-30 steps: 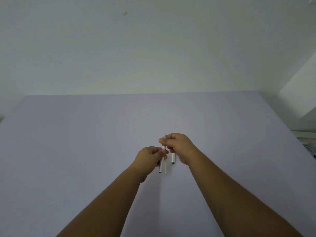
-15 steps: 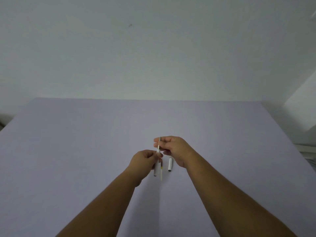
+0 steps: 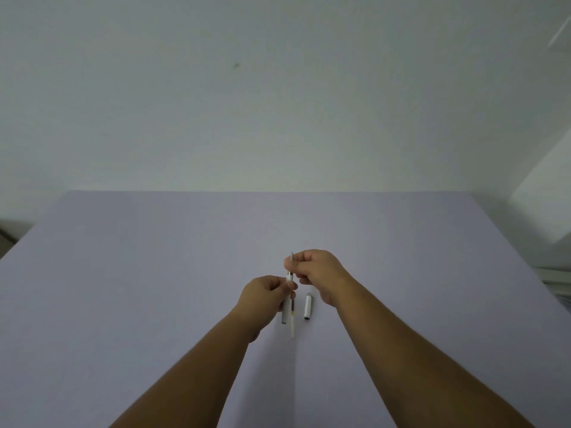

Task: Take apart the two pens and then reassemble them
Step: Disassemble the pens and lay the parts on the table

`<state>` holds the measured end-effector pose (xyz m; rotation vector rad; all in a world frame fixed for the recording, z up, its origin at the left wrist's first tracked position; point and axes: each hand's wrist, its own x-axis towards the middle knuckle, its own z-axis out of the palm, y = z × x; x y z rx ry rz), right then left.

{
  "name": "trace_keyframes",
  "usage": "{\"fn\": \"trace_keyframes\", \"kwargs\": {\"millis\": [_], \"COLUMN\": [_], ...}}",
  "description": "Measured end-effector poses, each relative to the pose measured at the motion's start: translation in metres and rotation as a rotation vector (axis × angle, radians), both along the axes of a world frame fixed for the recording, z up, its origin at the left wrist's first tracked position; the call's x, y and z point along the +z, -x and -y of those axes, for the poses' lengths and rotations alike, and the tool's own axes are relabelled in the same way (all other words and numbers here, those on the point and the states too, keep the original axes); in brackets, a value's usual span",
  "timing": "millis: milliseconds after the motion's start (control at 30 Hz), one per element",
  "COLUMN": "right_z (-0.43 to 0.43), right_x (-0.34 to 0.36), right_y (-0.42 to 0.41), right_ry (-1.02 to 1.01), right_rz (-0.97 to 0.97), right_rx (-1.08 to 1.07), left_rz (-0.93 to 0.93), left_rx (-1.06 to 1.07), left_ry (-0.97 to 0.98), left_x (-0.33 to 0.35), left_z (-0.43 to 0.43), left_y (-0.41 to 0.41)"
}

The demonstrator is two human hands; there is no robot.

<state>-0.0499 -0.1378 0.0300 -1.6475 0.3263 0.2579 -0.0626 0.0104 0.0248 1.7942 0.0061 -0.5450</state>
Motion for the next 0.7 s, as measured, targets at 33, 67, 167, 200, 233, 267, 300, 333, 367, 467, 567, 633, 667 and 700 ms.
{"fn": "trace_keyframes", "kwargs": {"millis": [33,67,167,200,233,267,300,333,367,467,567,633,667,700], "right_z": [0.000,-0.001,-0.004,-0.007,-0.010,-0.012,-0.013,-0.012,-0.011,-0.009,-0.012,-0.011,-0.011,-0.010], "right_x": [0.000,0.000,0.006,0.006,0.007,0.007,0.007,0.007,0.008,0.012,0.010,0.011,0.012,0.012], "right_y": [0.000,0.000,0.000,-0.001,-0.002,-0.002,-0.003,-0.003,-0.003,-0.004,-0.006,-0.008,-0.008,-0.009], "right_ry": [-0.019,-0.043,-0.047,-0.028,-0.010,-0.001,-0.001,-0.014,-0.031,-0.025,0.025,-0.002,-0.018,-0.023], "right_rz": [0.010,0.017,0.007,0.009,0.013,0.020,0.025,0.029,0.030,0.008,0.011,0.032,0.038,0.033], "right_rx": [0.005,0.003,-0.044,-0.061,-0.077,-0.082,-0.083,-0.081,-0.083,-0.098,-0.116,-0.103,-0.093,-0.084], "left_rz": [0.001,0.006,0.028,0.031,0.031,0.028,0.025,0.023,0.024,0.027,0.043,0.042,0.040,0.036], "left_rx": [-0.007,-0.014,-0.029,-0.033,-0.038,-0.043,-0.049,-0.054,-0.058,-0.065,-0.078,-0.074,-0.070,-0.065], "left_ry": [-0.005,-0.010,-0.025,-0.026,-0.031,-0.037,-0.044,-0.047,-0.048,-0.047,-0.051,-0.051,-0.052,-0.050], "left_x": [0.001,0.002,0.006,0.006,0.006,0.006,0.005,0.005,0.005,0.008,0.010,0.012,0.012,0.012], "left_z": [-0.002,-0.003,-0.006,-0.007,-0.008,-0.008,-0.009,-0.009,-0.009,-0.008,-0.007,-0.006,-0.007,-0.007], "left_y": [-0.001,-0.003,-0.008,-0.009,-0.010,-0.011,-0.011,-0.012,-0.013,-0.016,-0.019,-0.020,-0.022,-0.023]}}
